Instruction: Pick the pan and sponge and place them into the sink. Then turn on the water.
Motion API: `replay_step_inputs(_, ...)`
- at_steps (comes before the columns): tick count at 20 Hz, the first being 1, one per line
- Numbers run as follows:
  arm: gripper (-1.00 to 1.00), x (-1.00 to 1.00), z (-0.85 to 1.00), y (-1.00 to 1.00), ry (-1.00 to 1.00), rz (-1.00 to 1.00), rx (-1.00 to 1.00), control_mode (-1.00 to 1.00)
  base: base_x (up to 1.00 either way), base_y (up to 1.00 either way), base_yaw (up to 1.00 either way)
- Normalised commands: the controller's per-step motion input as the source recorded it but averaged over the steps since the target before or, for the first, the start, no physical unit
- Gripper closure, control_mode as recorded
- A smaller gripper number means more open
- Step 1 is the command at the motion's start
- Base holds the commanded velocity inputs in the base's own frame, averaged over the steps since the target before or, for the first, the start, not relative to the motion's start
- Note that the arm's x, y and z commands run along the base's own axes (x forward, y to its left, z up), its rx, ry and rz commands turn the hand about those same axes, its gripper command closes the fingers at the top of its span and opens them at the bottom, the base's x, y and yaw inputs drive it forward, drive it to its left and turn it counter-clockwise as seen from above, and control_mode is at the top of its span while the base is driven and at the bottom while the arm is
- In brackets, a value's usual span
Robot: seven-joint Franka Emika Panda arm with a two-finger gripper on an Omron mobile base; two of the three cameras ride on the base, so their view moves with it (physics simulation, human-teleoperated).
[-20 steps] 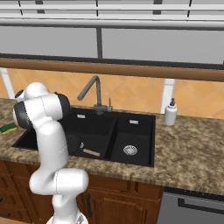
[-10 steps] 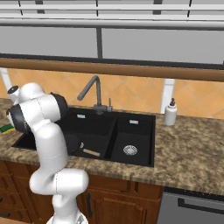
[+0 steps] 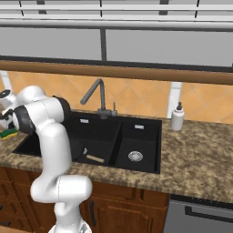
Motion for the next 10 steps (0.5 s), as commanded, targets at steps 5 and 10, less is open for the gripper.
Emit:
replay_step_inputs(5, -1.00, 0.00, 0.00, 0.45, 0.03, -0.31, 0.09, -1.00, 0.00, 0.00, 0.00)
replay_step_inputs(10, -1.00, 0.09, 0.00, 0.27, 0.14, -0.07, 0.03, -1.00, 0.00, 0.00, 0.00)
